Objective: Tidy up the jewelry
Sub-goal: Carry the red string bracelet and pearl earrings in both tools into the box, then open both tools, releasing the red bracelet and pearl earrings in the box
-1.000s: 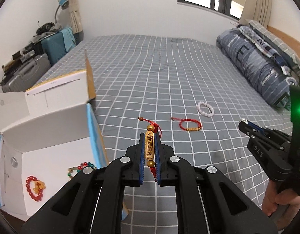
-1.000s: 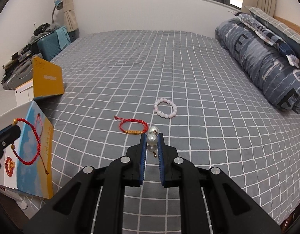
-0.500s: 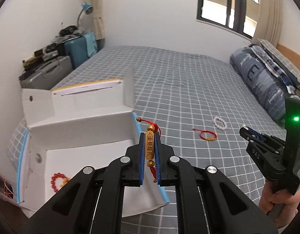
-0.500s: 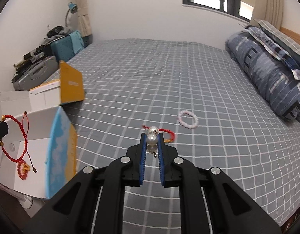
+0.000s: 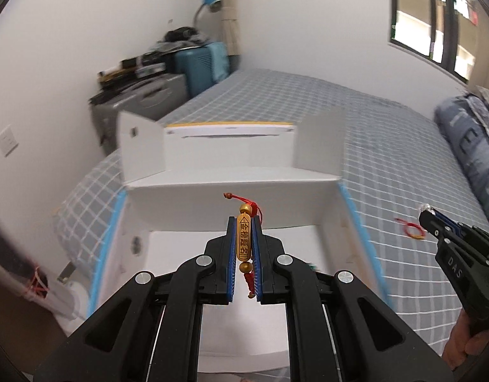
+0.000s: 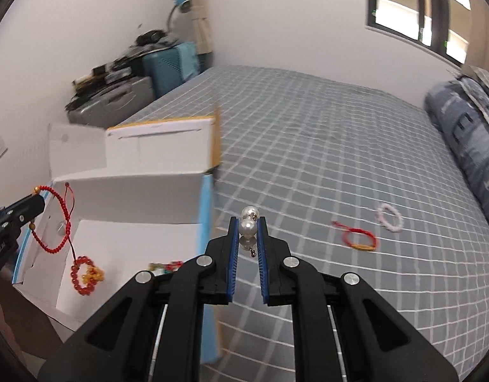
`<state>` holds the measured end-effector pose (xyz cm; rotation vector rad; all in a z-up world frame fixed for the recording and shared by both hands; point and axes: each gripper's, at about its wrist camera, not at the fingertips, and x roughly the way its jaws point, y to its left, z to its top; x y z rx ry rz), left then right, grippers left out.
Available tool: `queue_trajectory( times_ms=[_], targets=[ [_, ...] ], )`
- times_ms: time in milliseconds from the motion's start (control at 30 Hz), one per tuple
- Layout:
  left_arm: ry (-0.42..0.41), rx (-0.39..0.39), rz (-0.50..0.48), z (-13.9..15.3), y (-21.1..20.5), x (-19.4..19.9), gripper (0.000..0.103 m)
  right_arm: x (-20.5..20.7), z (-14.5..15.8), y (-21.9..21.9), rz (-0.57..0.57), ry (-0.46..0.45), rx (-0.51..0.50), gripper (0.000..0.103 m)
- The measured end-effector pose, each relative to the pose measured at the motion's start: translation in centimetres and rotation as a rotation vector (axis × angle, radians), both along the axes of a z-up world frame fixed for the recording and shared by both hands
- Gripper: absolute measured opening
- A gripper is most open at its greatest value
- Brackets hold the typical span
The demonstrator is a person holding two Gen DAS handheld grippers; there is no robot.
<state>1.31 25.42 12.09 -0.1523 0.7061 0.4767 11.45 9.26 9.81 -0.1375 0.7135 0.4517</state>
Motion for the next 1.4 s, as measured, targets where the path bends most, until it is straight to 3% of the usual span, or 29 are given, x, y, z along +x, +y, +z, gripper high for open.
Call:
queue_trajectory(
  times_ms=[433,833,1200,1267,1300,1400],
  targets=[
    [0.107,-0.066,0.082,-4.7,7.2,-1.0,0.008,-1.5,-4.4,10.9,0.163,0.106,-0.062,0.01],
    [0.224,-0.129,0.094,-9.0,9.0,0.6,0.008,-1.2,-8.1,13.4,0.187,0.229,-0.162,0.011],
    [0.257,-0.139,0.08,-9.7,8.4,1.2,0.009,-1.2,-8.5,13.4,0.193,0.266,-0.188,0.011],
    [0.255,-0.14,0.083,-9.6,8.4,1.2,0.011,-1.1,-8.5,13.4,0.194,0.267,-0.189,0.012],
    [0.254,-0.141,0.084,-9.6,8.4,1.2,0.012,-1.2,-8.4,13.4,0.193,0.265,-0.19,0.017],
    [0.233,-0.131,0.1,-9.0,8.5,0.9,0.044,-1.4,-8.0,13.3,0.185,0.252,-0.182,0.039]
  ],
)
